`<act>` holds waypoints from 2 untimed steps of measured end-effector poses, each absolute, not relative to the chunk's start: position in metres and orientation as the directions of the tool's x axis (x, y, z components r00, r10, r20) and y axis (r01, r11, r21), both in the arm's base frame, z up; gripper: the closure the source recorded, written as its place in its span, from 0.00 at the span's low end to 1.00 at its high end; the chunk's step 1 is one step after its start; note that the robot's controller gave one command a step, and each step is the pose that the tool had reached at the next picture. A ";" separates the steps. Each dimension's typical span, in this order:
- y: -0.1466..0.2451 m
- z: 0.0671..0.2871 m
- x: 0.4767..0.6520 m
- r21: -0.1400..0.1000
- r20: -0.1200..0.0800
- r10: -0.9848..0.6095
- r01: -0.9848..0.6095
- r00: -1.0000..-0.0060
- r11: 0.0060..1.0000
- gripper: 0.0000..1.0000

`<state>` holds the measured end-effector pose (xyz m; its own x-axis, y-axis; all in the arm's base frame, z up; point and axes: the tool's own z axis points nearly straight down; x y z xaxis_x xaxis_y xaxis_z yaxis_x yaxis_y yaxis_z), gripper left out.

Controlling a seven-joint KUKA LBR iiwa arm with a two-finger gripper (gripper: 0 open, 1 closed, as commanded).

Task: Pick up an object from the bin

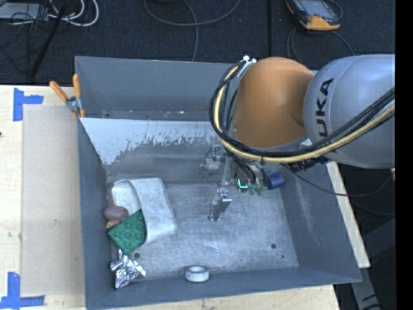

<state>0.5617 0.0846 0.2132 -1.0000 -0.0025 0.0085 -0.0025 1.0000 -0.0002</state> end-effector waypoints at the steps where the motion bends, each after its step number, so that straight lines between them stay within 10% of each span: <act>1: 0.084 0.217 0.563 0.000 0.001 0.002 0.002 -1.000 1.000 1.00; 2: 0.087 0.166 0.616 0.000 0.001 -0.159 -0.159 -0.987 0.987 1.00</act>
Offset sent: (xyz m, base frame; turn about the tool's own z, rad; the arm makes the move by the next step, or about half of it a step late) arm 0.0000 0.0000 0.0000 0.0000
